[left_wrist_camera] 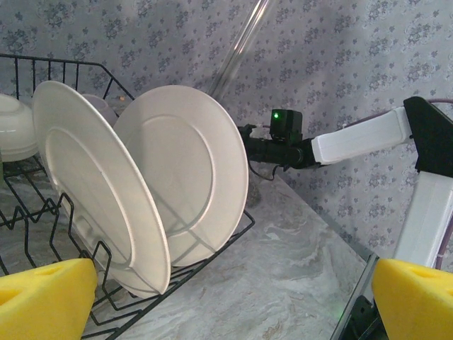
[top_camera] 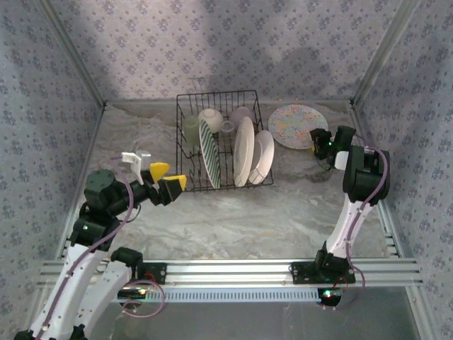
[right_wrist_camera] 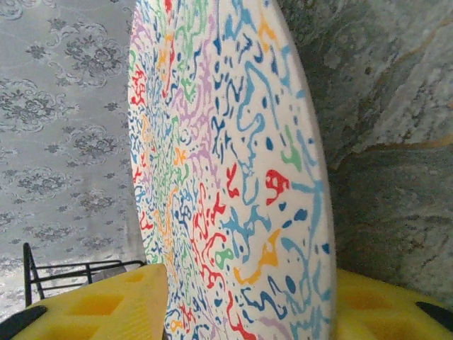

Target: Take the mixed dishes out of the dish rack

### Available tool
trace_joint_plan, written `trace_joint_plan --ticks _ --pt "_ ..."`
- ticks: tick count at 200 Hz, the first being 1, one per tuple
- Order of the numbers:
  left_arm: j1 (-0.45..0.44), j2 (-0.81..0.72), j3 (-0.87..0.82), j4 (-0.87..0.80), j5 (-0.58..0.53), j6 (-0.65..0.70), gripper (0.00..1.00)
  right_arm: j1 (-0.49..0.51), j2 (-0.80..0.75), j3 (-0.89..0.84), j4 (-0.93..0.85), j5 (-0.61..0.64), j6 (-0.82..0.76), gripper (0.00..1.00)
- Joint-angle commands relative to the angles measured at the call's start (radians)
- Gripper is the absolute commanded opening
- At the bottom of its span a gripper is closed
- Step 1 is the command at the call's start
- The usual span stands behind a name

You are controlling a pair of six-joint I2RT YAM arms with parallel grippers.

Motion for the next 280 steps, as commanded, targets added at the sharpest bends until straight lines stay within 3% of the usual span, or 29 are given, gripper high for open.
trace_joint_plan --ticks 1,32,73,128,180,244,280 --pt "-0.008 -0.017 -0.007 0.006 -0.008 0.001 0.99 0.002 -0.03 -0.001 -0.166 0.051 -0.04 0.61" --pt "-0.008 -0.022 -0.005 0.002 -0.008 0.001 0.99 0.002 -0.096 0.01 -0.332 0.09 -0.091 0.79" --pt "-0.01 -0.029 -0.001 -0.016 -0.021 0.0 0.99 0.0 -0.197 0.018 -0.5 0.136 -0.154 0.89" --pt "-0.01 -0.016 0.016 -0.051 -0.045 -0.008 0.99 0.011 -0.482 -0.071 -0.633 0.184 -0.268 0.95" --pt "-0.008 0.004 0.027 -0.067 -0.065 -0.009 0.99 0.023 -0.913 -0.269 -0.727 0.194 -0.317 1.0" --pt "-0.011 0.087 0.063 -0.121 -0.1 -0.039 0.99 0.077 -1.235 -0.232 -0.956 0.136 -0.438 1.0" --pt "-0.042 0.162 0.139 -0.218 -0.187 -0.067 0.99 0.141 -1.348 -0.222 -1.022 0.12 -0.512 1.0"
